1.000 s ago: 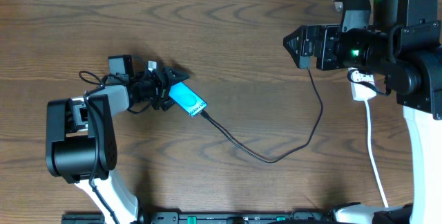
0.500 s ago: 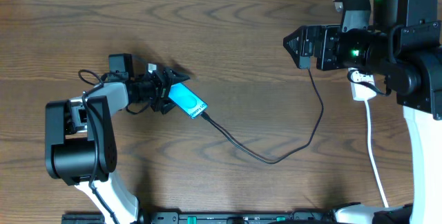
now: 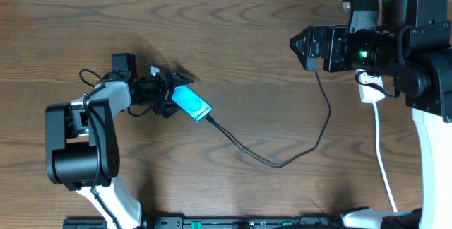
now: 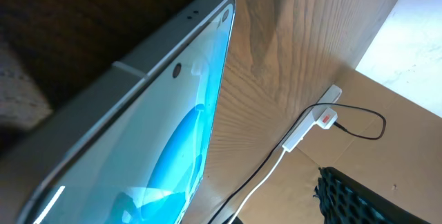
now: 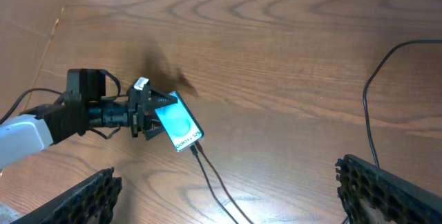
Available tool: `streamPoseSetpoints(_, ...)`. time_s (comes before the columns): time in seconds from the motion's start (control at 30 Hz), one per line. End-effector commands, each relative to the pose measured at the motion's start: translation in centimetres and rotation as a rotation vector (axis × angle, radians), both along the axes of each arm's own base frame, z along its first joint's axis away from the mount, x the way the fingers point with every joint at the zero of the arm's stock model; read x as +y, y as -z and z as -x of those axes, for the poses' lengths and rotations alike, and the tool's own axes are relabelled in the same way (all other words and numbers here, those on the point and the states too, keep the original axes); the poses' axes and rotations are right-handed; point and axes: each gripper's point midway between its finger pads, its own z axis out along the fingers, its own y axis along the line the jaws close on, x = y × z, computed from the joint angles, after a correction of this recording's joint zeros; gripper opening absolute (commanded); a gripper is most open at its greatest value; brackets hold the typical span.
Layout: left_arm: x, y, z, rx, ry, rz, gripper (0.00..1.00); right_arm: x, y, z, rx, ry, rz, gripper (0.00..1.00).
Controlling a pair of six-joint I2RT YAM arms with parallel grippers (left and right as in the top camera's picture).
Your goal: Plug charger to phone and switch on socket
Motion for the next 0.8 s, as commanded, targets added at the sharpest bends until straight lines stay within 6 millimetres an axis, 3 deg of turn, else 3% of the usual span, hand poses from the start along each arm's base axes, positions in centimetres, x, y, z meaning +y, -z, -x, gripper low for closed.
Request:
streamPoseSetpoints(0.0, 3.7, 8.4, 5.4, 0.245, -0.031, -0.297, 0.87, -0.2, -0.5, 0.0, -0.02, 0.002, 0.005, 0.99)
streamPoseSetpoints(0.23, 4.9, 9.1, 7.2, 0.326, -0.024, -0.382, 0.87, -0.3, -0.5, 0.0, -0.02, 0.002, 0.005, 0.99)
streamPoseSetpoints(0.77, 6.5, 9.4, 8.7, 0.394, 0.01, -0.494, 0.87, -0.3, -0.5, 0.0, -0.019, 0.002, 0.005, 0.99)
